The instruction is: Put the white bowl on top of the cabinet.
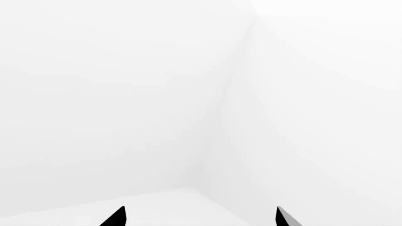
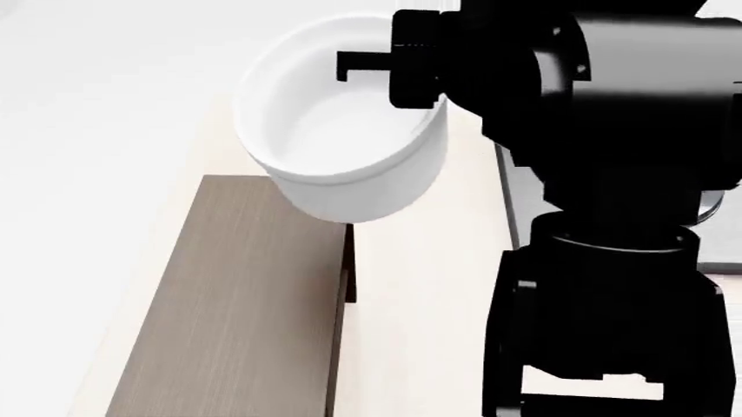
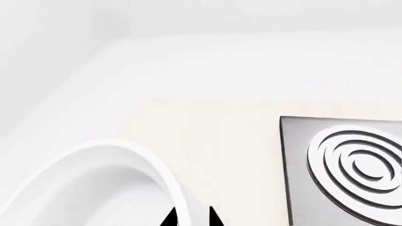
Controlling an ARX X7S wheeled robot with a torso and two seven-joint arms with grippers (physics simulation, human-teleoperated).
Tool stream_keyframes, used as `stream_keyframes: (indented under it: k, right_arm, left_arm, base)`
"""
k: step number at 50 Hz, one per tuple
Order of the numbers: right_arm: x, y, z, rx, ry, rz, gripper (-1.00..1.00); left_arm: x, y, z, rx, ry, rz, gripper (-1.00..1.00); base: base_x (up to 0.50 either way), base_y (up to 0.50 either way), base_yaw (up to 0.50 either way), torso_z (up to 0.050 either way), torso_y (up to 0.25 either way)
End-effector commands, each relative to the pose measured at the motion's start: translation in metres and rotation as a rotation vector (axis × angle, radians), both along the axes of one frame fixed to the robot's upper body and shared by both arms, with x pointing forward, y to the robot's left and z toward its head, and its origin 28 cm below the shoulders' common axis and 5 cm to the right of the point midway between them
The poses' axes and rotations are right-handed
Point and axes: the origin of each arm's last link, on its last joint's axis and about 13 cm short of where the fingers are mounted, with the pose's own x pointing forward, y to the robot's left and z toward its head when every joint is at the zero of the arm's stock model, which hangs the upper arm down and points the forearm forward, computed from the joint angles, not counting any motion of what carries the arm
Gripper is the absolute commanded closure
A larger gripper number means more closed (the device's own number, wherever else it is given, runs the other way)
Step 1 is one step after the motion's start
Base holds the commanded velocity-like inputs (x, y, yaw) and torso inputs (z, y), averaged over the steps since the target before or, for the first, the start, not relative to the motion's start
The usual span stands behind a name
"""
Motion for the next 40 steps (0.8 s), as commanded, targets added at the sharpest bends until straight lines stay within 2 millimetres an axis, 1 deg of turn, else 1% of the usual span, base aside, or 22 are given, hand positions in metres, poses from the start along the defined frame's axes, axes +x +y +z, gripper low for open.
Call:
stream_keyframes:
  k: [1,10,23,29,40]
  right_arm:
    - [-0.012,0.012,0.008,0.016,-0.036,0.081,1.0]
    - [-0.02,0.023,0.006,0.027,-0.039,0.134,1.0]
    - [-0.024,0.033,-0.004,0.065,0.007,0.186,1.0]
    - [-0.03,0.034,-0.008,0.073,0.021,0.227,1.0]
    - [-0.05,0.038,-0.01,0.059,0.014,0.289,1.0]
  left_arm:
    - [0.0,0.0,0.0,-0.001,0.0,-0.001,-1.0]
    - [0.0,0.0,0.0,-0.001,0.0,-0.002,-1.0]
    - [0.0,0.0,0.0,-0.002,0.0,-0.002,-1.0]
    - [0.0,-0.001,0.0,-0.001,0.001,-0.004,-1.0]
    - [0.0,-0.001,-0.001,-0.001,0.002,-0.004,-1.0]
  base:
    - [0.0,0.0,0.0,0.0,0.0]
    - [0.0,0.0,0.0,0.0,0.001]
    - [0.0,0.0,0.0,0.001,0.001]
    - [0.0,0.0,0.0,0.0,0.002]
    - [0.0,0.0,0.0,0.001,0.001]
